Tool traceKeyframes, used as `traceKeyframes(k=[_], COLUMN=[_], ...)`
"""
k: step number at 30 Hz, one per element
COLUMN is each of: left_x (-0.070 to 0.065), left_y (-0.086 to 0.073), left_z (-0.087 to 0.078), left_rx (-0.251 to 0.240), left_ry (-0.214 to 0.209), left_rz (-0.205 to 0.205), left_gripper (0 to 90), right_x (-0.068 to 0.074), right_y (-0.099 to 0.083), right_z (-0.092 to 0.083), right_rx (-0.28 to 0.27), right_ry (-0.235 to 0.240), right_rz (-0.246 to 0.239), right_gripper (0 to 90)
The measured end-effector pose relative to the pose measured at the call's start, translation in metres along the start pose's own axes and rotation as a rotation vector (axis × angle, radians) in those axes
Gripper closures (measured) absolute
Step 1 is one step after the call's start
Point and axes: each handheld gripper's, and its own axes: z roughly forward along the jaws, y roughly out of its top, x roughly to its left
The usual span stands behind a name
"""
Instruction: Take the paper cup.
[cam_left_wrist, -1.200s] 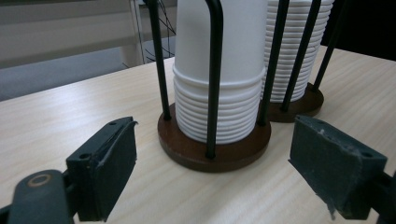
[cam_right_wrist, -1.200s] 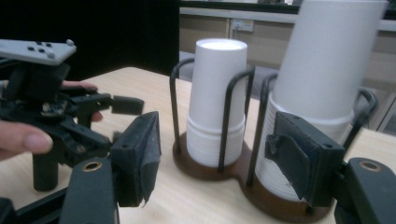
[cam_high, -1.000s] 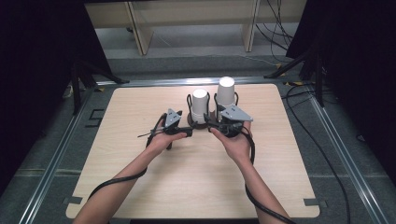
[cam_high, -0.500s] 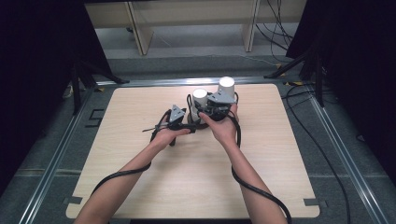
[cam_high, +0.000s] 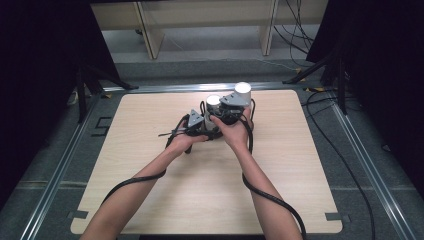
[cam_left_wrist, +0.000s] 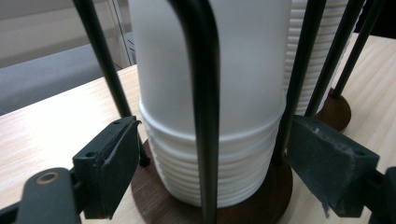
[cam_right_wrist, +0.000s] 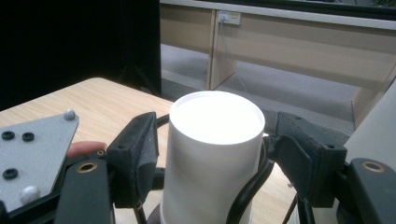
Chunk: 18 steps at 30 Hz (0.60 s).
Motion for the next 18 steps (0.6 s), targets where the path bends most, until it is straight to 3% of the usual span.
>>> traceKeyframes(k=[3,4,6,10,12,18], left_x=[0.000,0.000,0.001,0.000,0.001,0.001], left_y=[0.001,0.001,0.001,0.001,0.002,0.001], left_z=[0.003,0.003,0.003,0.004,0.005,0.004], left_rx=[-0.003,0.001,0.001,0.001,0.001,0.000], left_ry=[0.000,0.004,0.009,0.011,0.008,0.008], left_rz=[-0.005,-0.006,-0.006,-0.004,-0.009,-0.014], left_gripper=[16.3,16.3,16.4,16.0,16.0,17.2], right_x=[0.000,0.004,0.002,0.004,0.003,0.005], right_y=[0.002,0.003,0.004,0.002,0.002,0.001], right_z=[0.004,0.004,0.006,0.011,0.014,0.018], right_rx=[-0.001,0.022,0.015,0.028,0.023,0.041], right_ry=[0.013,0.007,0.001,-0.004,-0.012,-0.028], right_rz=[-0.026,0.018,-0.025,-0.008,-0.027,0.004], right_gripper=[31.6,31.5,31.5,31.5,31.5,32.9])
